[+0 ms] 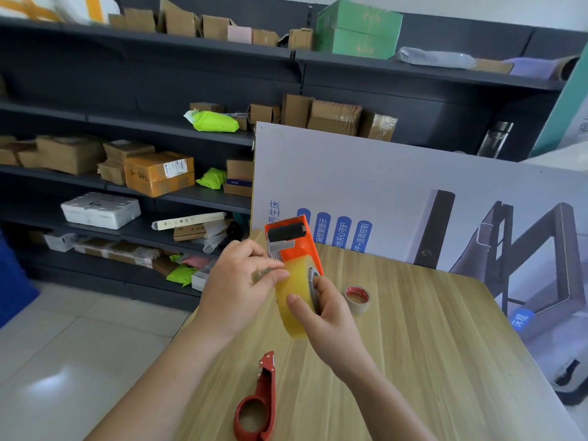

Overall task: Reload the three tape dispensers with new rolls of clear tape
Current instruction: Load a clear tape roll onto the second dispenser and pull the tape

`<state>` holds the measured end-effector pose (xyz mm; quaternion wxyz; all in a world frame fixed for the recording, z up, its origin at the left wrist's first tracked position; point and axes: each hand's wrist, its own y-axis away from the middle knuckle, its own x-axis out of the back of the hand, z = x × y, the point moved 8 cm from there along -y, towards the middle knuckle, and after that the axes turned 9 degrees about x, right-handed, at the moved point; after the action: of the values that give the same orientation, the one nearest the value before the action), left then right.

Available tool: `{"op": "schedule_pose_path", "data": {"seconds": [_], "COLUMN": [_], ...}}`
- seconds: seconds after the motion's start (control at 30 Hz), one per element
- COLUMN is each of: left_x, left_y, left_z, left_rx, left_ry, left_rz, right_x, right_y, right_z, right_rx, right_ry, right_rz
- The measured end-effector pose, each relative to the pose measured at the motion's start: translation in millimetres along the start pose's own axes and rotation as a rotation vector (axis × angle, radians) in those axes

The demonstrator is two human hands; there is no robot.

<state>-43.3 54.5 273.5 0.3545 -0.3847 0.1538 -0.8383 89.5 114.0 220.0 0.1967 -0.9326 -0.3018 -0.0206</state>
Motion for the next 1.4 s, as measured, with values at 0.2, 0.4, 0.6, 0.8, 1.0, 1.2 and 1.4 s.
{"op": "schedule_pose_path", "data": {"seconds": [0.2,0.4,0.6,0.8,1.0,1.2,1.4], "left_x": [3.8,1.4,-9.3,-23.9,-30.1,-24.0,-8.4], "left_y": [7.3,4.8,-11.3,-26.6,-38.7,-45.4,-58.3], "left_z": [27.9,41.6,58.3,62.1,56.6,50.2,21.4], "left_rx": [-0.27,-0.453,-0.67,-0.713,-0.626,-0.464,-0.107], "left_ry": [-0.294,-0.444,-0.543,-0.723,-0.676,-0.504,-0.418], "left_rz": [0.079,0.196,0.095,-0.017,-0.11,-0.114,-0.027], "right_x": [-3.6,-1.4,6.9,12.5,14.4,21.1,20.8], "right_y": [-1.2,-2.2,-5.6,-3.0,-4.4,-5.8,-7.1], "right_z": [-3.5,-5.6,-5.2,-3.8,1.9,4.9,9.2], "right_rx": [0.001,-0.038,-0.101,-0.098,-0.089,-0.095,-0.101], "right_ry": [0.034,0.062,0.061,0.203,0.296,0.248,0.23], "right_rz": [-0.004,-0.029,-0.021,-0.038,-0.086,-0.028,-0.066]}}
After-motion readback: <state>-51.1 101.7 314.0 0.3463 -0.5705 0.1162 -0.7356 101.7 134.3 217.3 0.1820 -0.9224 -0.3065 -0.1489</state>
